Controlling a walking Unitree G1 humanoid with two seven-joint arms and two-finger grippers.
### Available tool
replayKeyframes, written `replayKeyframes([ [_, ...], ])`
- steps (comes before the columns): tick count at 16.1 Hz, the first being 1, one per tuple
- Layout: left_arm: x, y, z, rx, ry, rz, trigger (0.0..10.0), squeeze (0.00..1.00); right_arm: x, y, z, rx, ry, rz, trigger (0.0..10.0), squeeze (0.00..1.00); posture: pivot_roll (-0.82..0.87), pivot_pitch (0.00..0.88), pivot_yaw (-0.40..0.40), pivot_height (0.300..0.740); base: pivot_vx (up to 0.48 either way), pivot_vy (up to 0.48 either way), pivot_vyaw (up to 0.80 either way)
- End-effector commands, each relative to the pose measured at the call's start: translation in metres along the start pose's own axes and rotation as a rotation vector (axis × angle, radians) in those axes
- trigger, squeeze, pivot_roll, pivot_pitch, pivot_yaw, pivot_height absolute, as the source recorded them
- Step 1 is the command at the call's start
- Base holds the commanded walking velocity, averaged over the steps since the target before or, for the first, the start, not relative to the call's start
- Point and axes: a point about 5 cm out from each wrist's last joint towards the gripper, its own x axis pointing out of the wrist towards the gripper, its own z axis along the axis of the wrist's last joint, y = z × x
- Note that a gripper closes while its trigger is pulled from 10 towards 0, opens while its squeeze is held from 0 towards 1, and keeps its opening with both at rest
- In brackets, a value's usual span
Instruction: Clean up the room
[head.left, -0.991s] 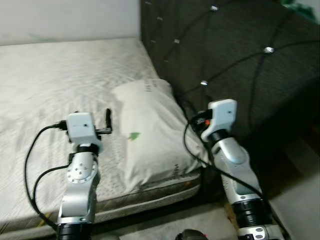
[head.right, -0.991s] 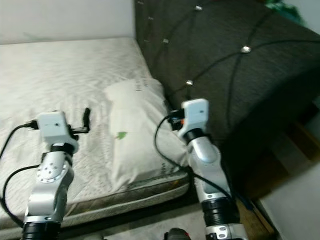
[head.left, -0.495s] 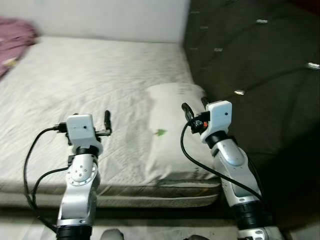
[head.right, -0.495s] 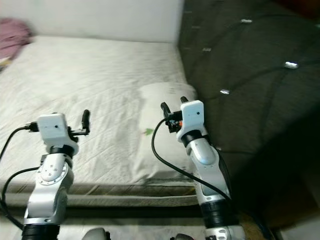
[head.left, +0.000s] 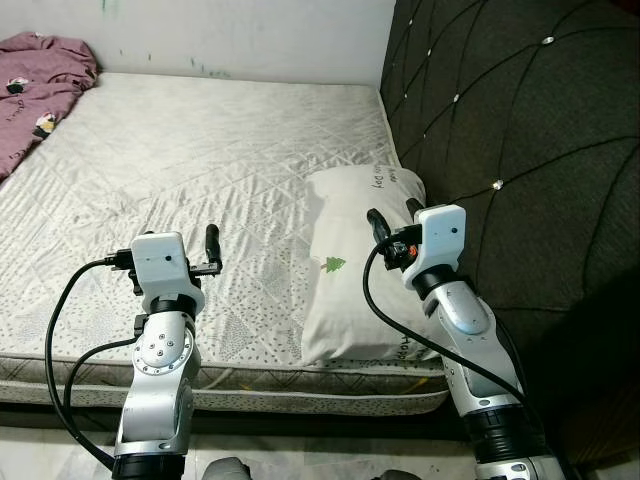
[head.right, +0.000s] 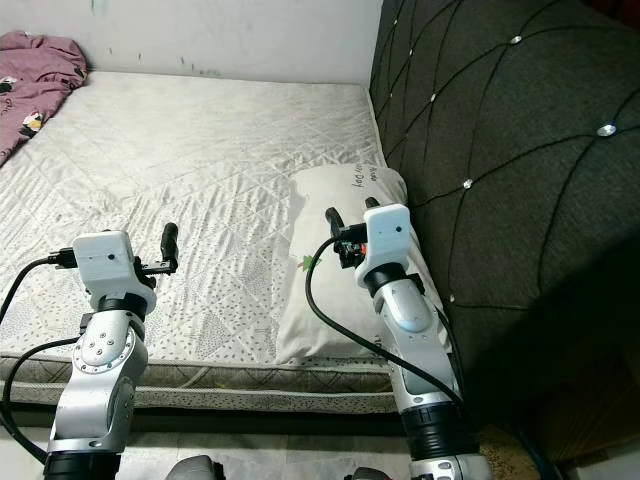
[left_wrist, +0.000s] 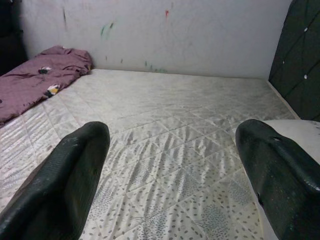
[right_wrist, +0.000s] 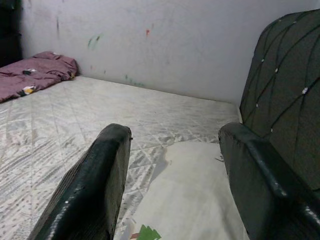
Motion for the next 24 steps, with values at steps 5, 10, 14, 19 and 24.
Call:
replayKeyframes([
  [5,-0.0009,0.0008,0.0004,0.011,-0.002,-0.005,10.0,0.0,-0.0017,-0.0086,0.0028,-0.004,0.006,-0.06,10.0,0.0,-0.02,0.003,-0.023,0.74,0.0,0.0,0.0],
  [10,-0.0018,0.0022,-0.0006,0.01,0.001,-0.006,10.0,0.0,-0.0032,-0.0112,0.0014,-0.011,0.015,-0.073,10.0,0.0,-0.02,0.01,-0.02,0.74,0.0,0.0,-0.8],
  [14,-0.0017,0.0021,-0.001,0.012,0.004,-0.009,10.0,0.0,-0.0034,-0.0118,0.0021,-0.022,0.009,-0.074,10.0,0.0,-0.02,0.012,-0.021,0.74,0.0,0.0,-0.55],
  [19,-0.0019,0.0026,-0.0022,0.013,0.006,-0.01,10.0,0.0,-0.0043,-0.0122,0.0023,-0.025,0.005,-0.076,10.0,0.0,-0.02,0.006,-0.021,0.74,0.0,0.0,0.0],
  [24,-0.0018,0.0025,-0.0018,0.009,0.003,-0.005,10.0,0.0,-0.004,-0.0114,0.0012,-0.024,0.008,-0.065,10.0,0.0,-0.02,0.002,-0.025,0.74,0.0,0.0,0.0],
])
